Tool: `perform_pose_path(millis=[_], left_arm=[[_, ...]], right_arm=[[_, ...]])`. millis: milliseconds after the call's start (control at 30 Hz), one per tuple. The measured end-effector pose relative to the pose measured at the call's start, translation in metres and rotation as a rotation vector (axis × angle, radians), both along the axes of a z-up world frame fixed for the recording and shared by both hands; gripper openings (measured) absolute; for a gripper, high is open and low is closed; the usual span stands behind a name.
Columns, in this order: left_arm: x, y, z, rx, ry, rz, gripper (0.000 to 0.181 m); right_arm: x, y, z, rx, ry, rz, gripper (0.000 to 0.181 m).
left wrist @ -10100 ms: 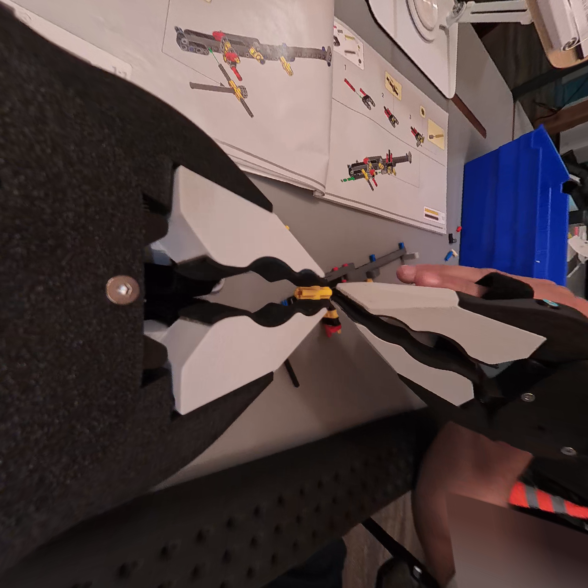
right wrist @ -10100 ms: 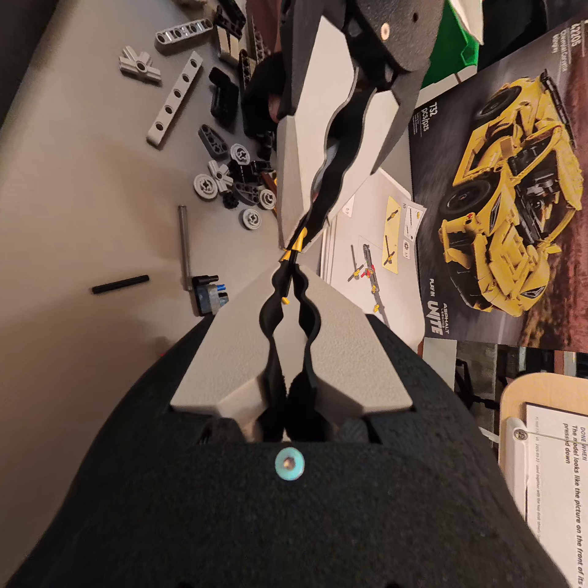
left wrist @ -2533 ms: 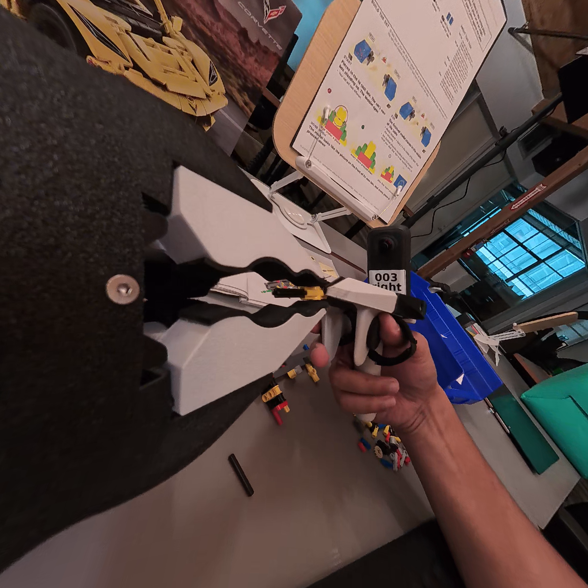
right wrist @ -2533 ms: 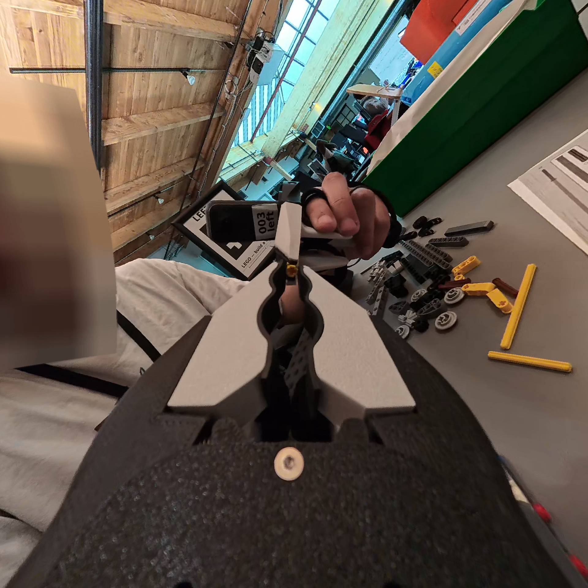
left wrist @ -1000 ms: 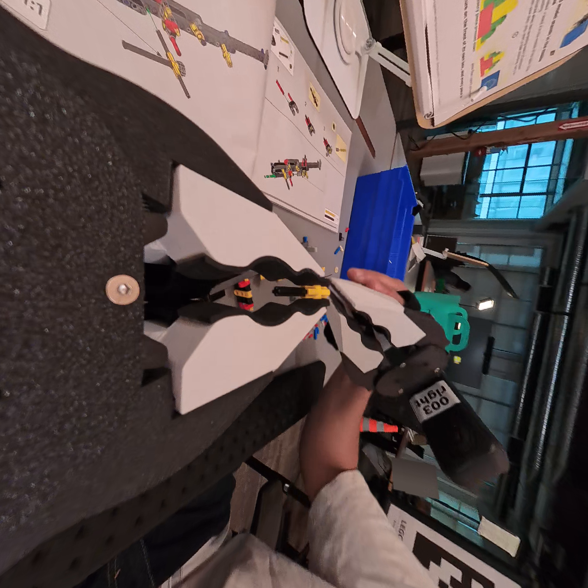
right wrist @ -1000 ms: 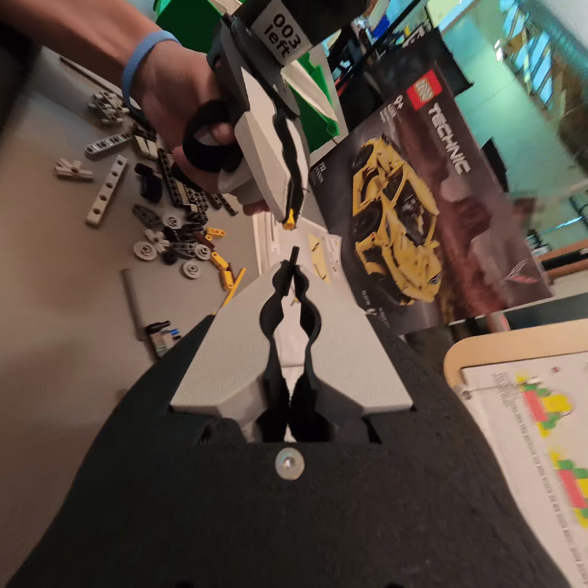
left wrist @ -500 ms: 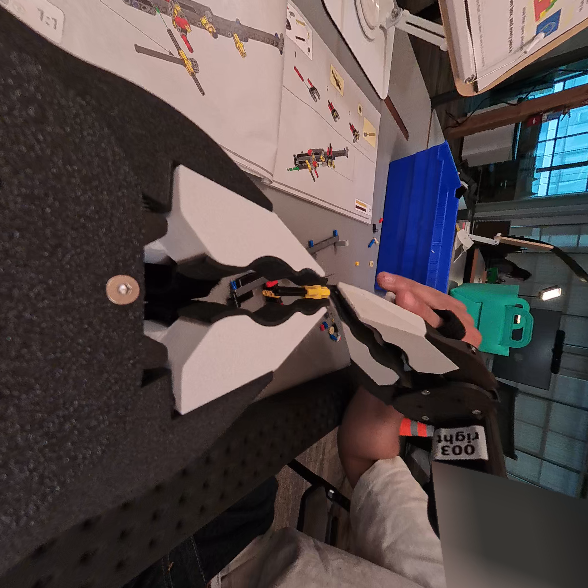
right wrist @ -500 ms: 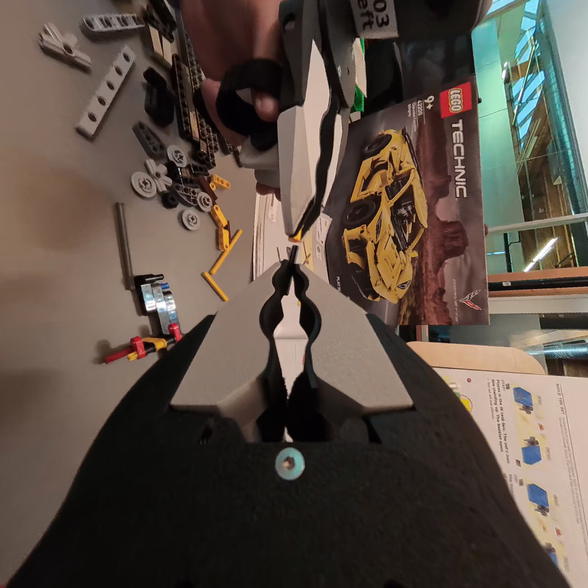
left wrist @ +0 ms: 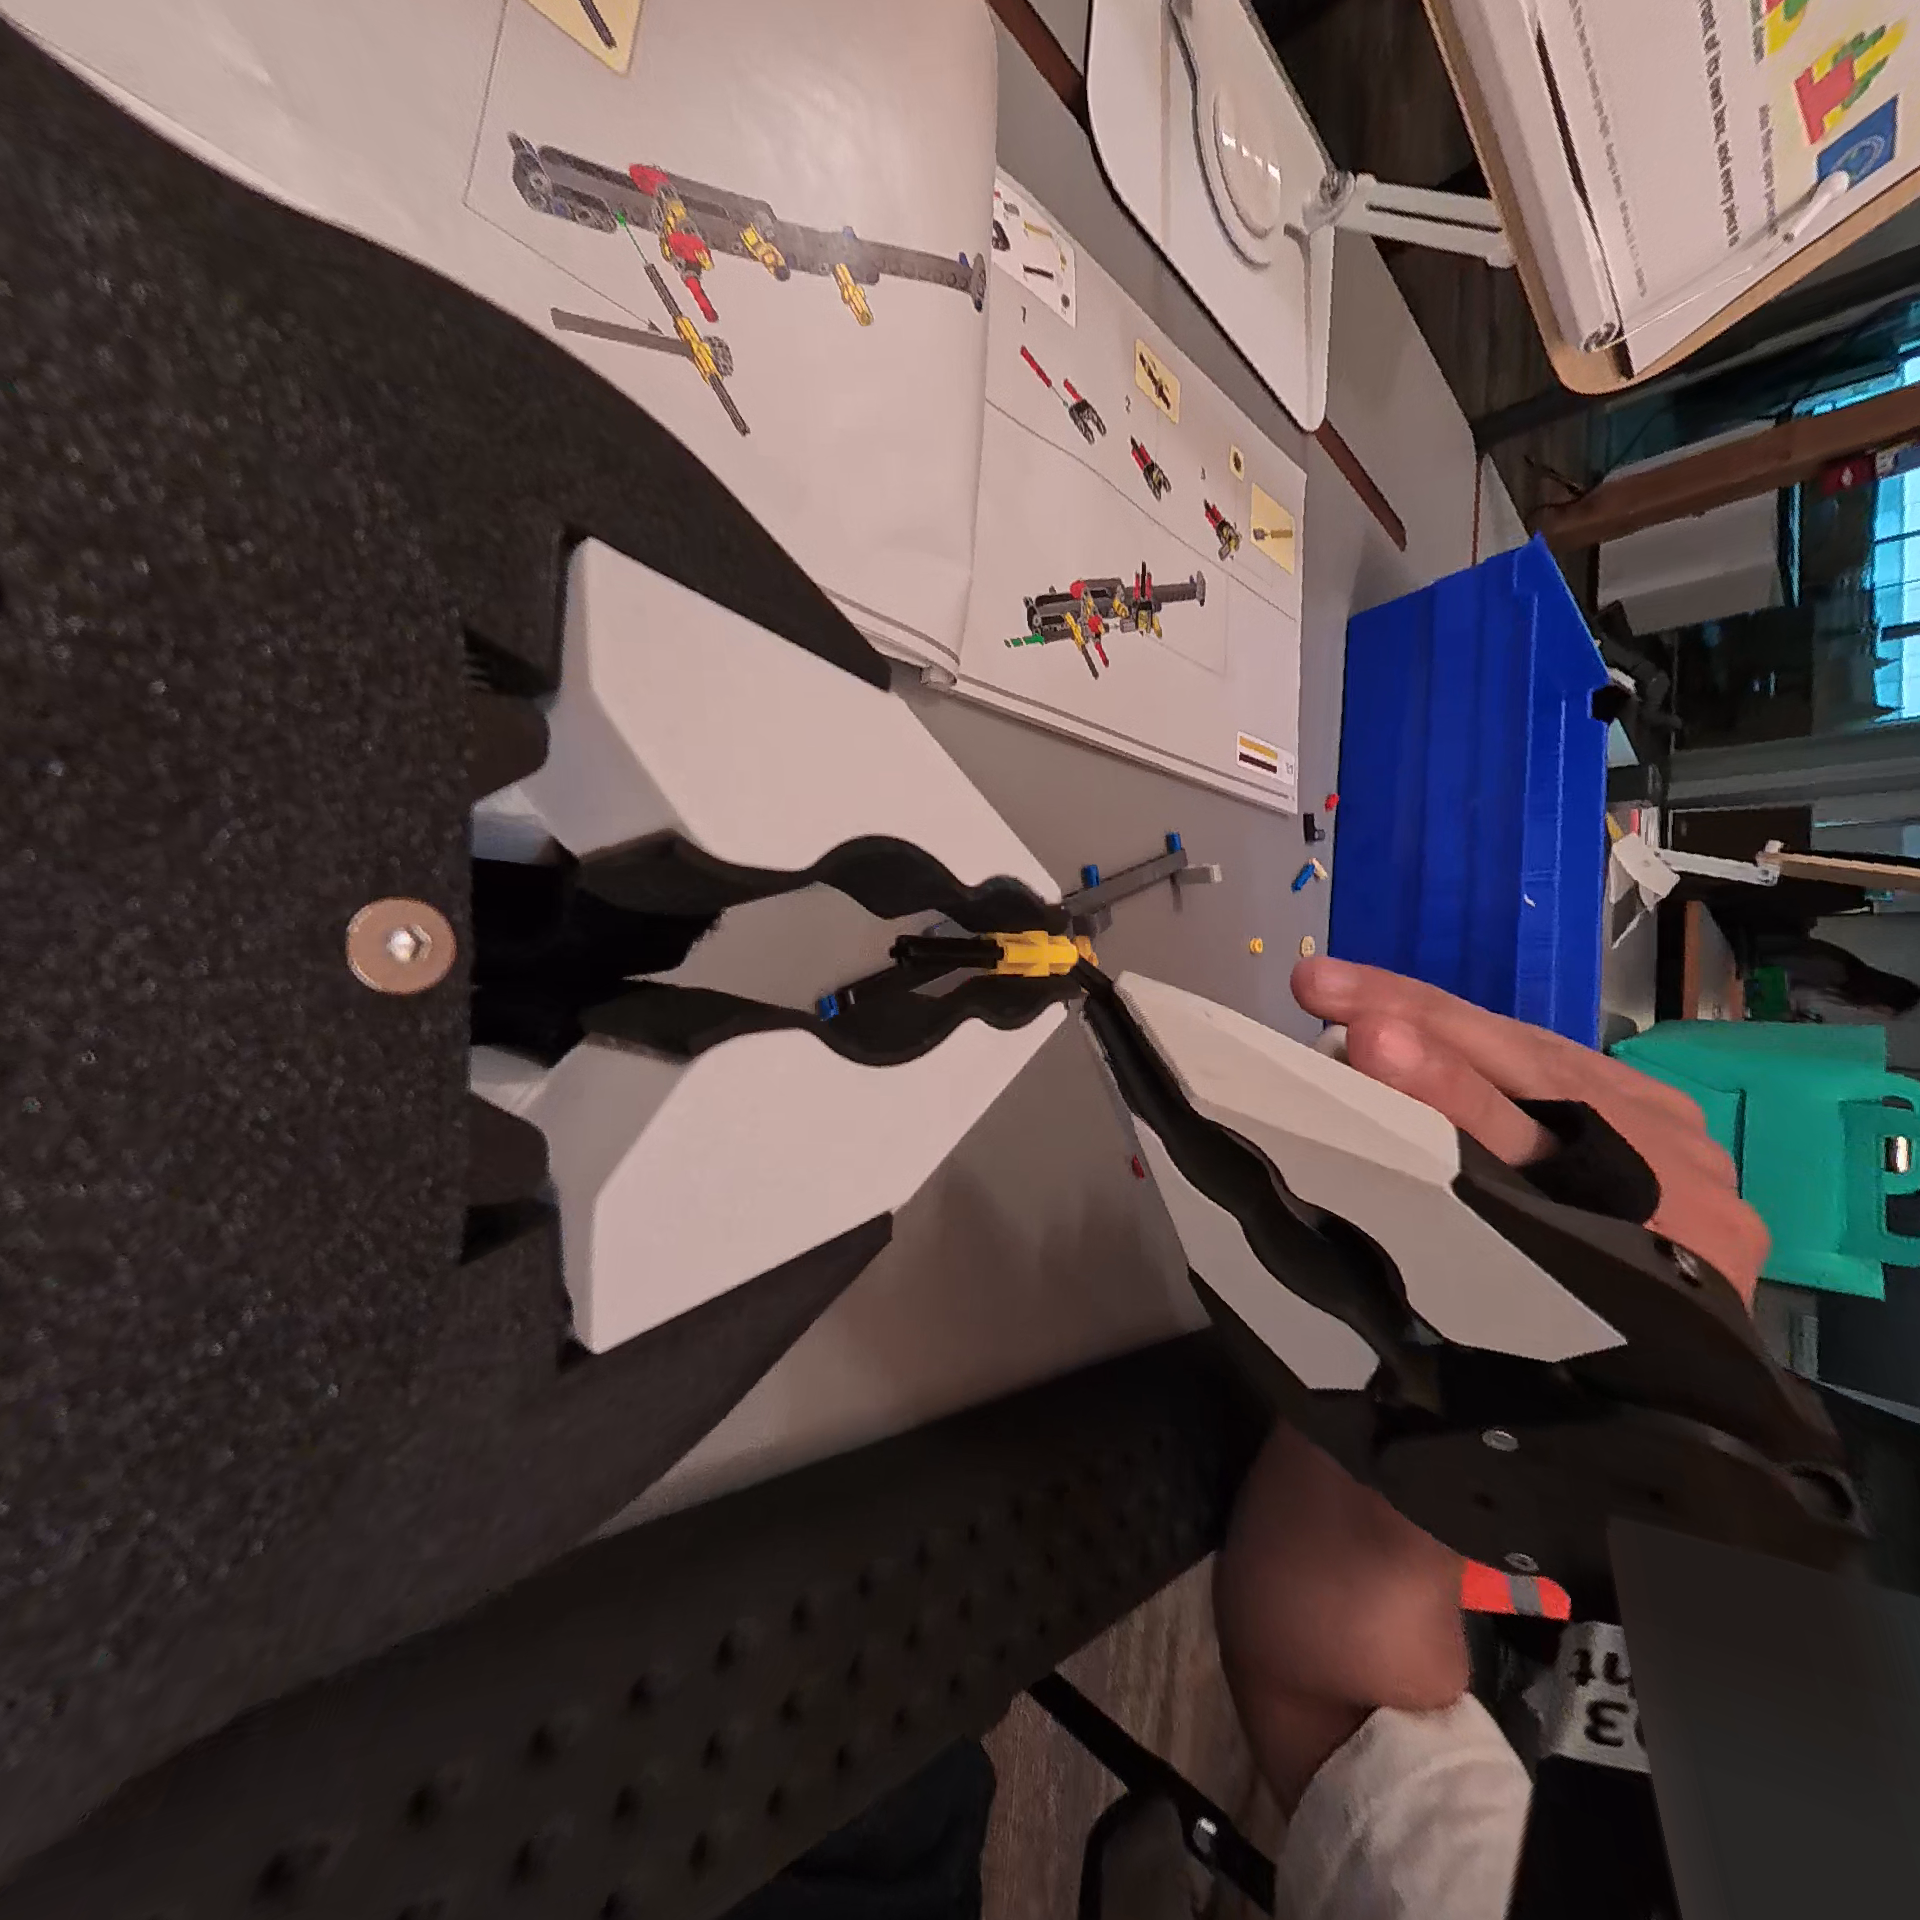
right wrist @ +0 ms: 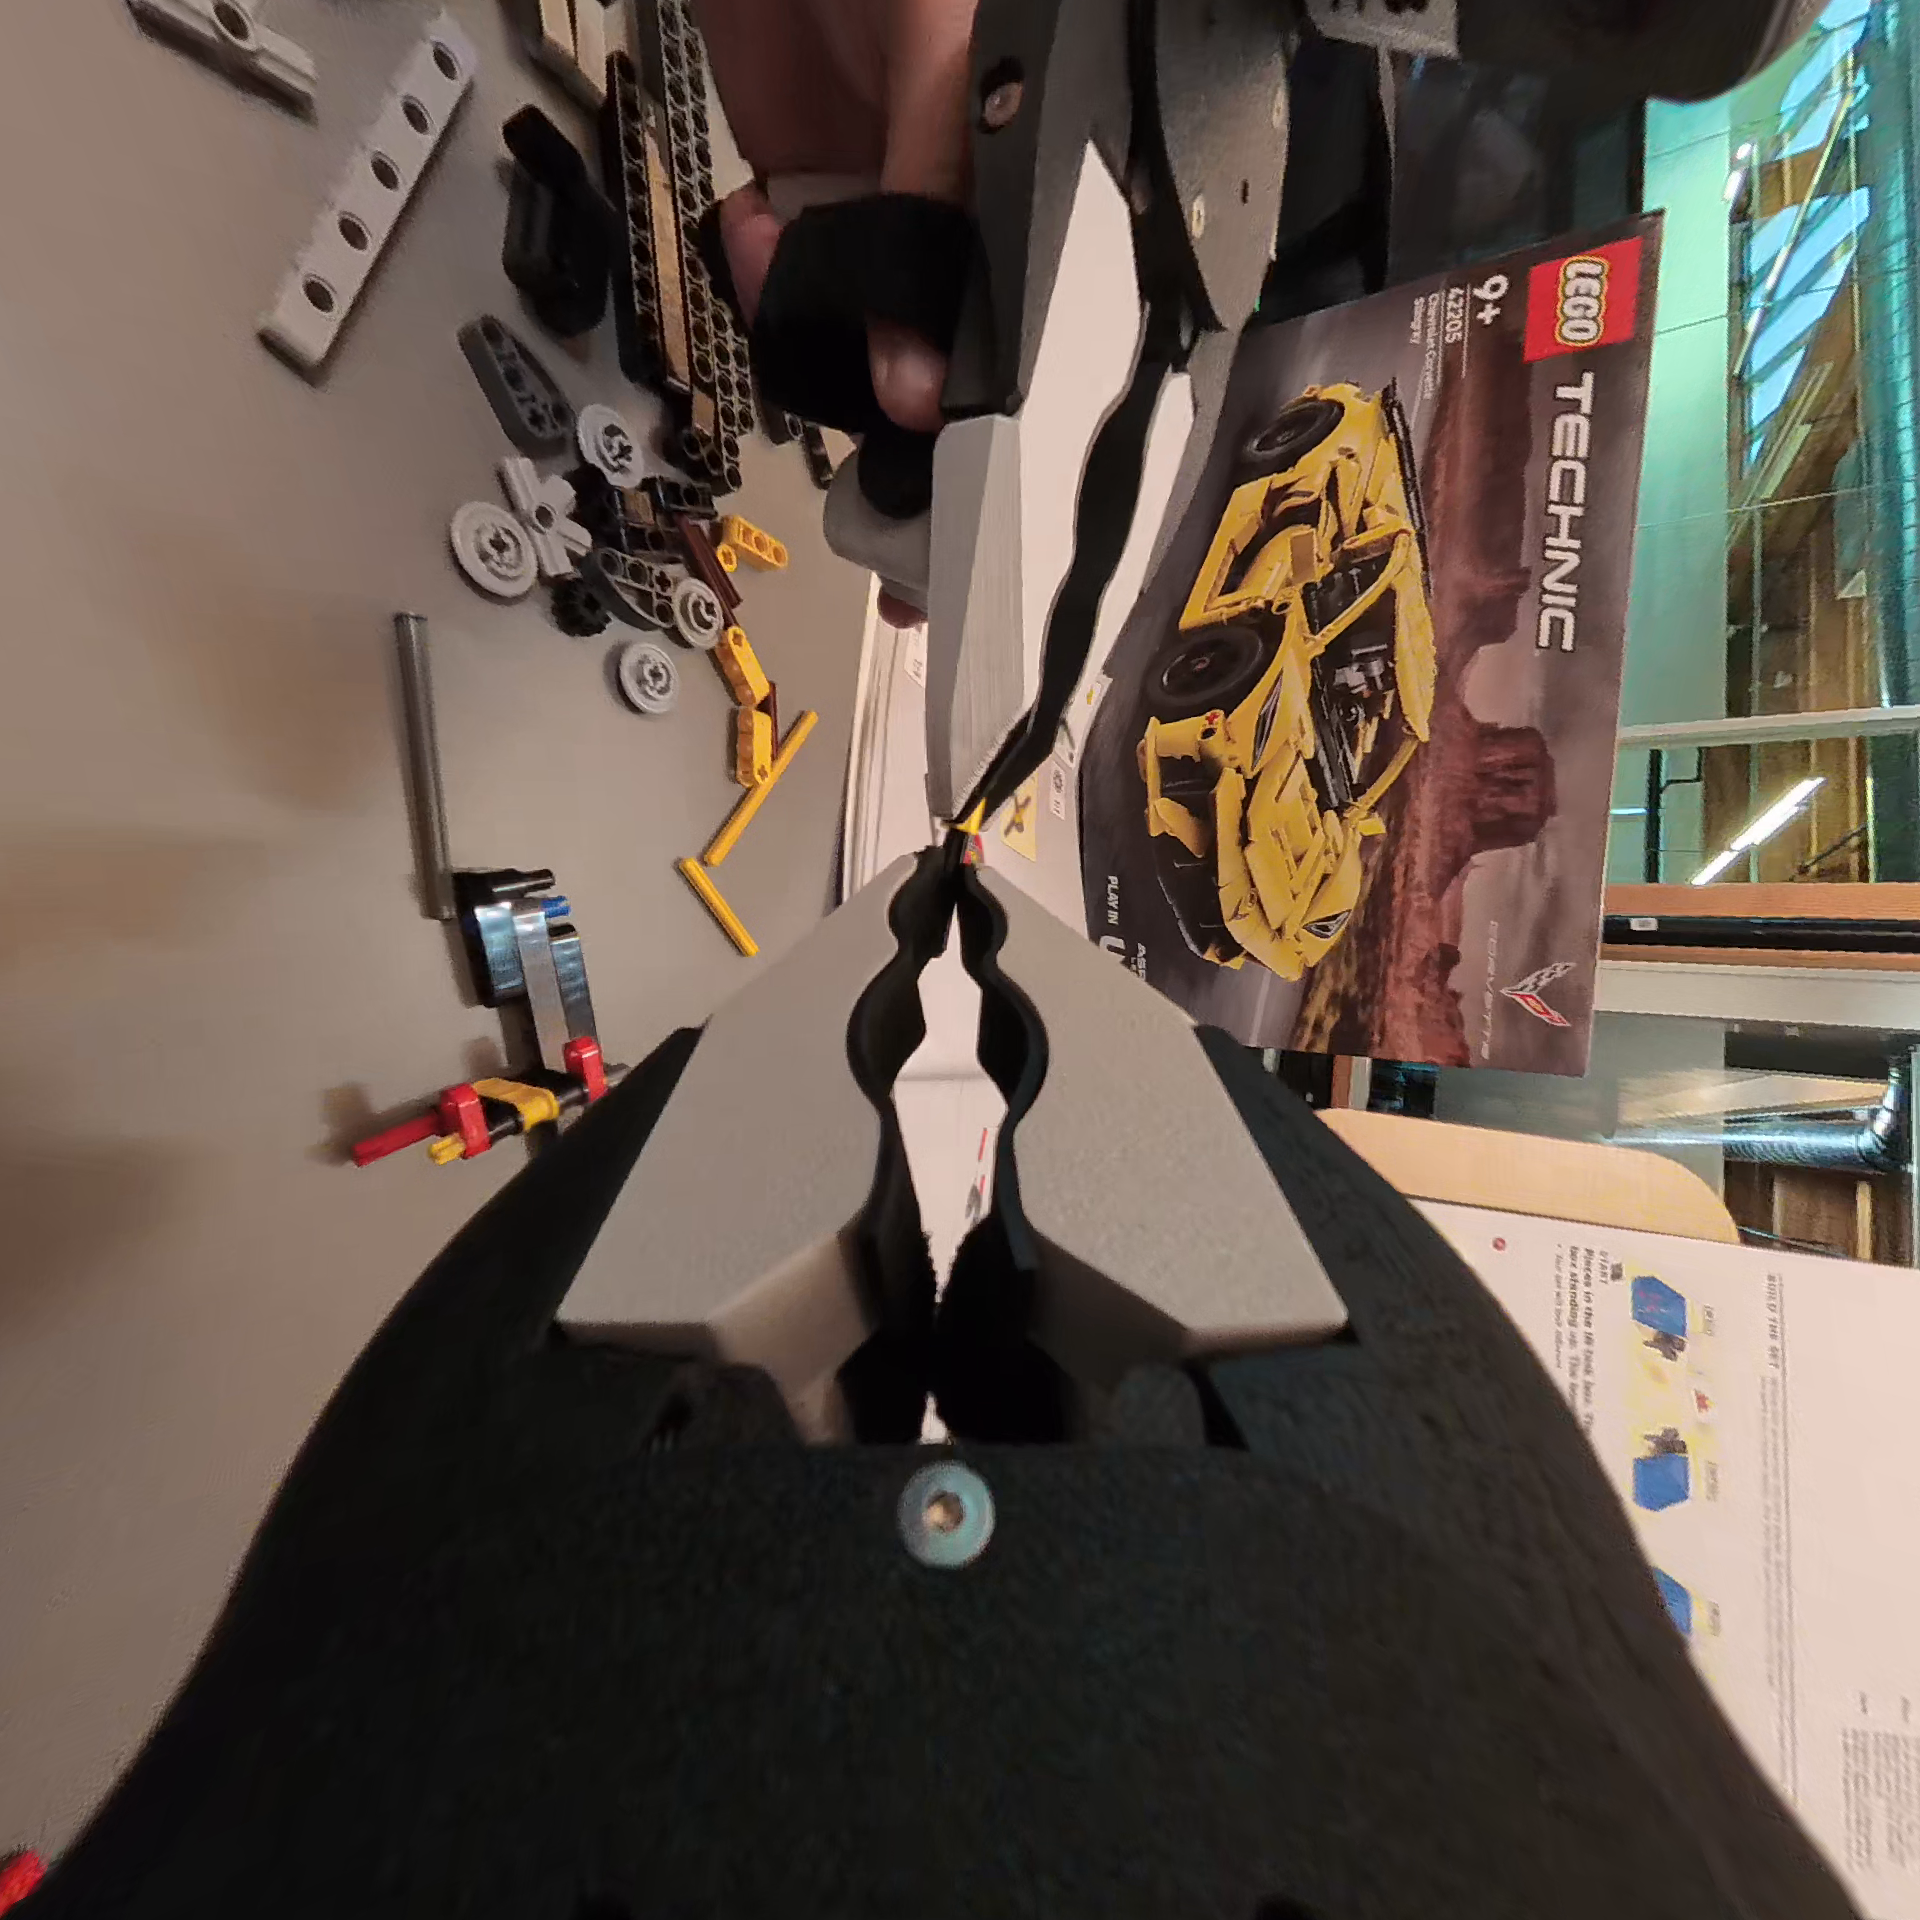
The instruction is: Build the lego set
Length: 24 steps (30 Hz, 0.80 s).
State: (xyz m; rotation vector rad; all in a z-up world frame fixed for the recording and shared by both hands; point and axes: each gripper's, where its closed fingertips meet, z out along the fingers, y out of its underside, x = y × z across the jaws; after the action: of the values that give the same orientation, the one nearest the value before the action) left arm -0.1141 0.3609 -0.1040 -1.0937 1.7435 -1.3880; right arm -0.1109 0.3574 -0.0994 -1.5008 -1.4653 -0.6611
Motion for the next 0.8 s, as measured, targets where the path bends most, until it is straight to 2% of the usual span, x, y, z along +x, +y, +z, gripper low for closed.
perform_pose_path(millis=[100, 300, 467, 800], left_arm=[[-0.002, -0.002, 0.0, -0.023, 0.007, -0.026, 0.006], [-0.008, -0.013, 0.002, -0.095, 0.015, -0.116, 0.006], [-0.009, -0.017, -0.01, -0.092, 0.072, -0.143, 0.006], [-0.015, -0.019, 0.004, -0.26, 0.04, -0.229, 0.007]], right_arm=[[0.0, -0.001, -0.002, 0.002, 0.006, 0.025, 0.002], [-0.006, -0.011, -0.001, -0.084, 0.228, 0.111, 0.001], [-0.008, -0.015, -0.012, -0.163, 0.299, 0.129, 0.002], [-0.016, -0.016, 0.005, -0.22, 0.627, 0.213, 0.001]])
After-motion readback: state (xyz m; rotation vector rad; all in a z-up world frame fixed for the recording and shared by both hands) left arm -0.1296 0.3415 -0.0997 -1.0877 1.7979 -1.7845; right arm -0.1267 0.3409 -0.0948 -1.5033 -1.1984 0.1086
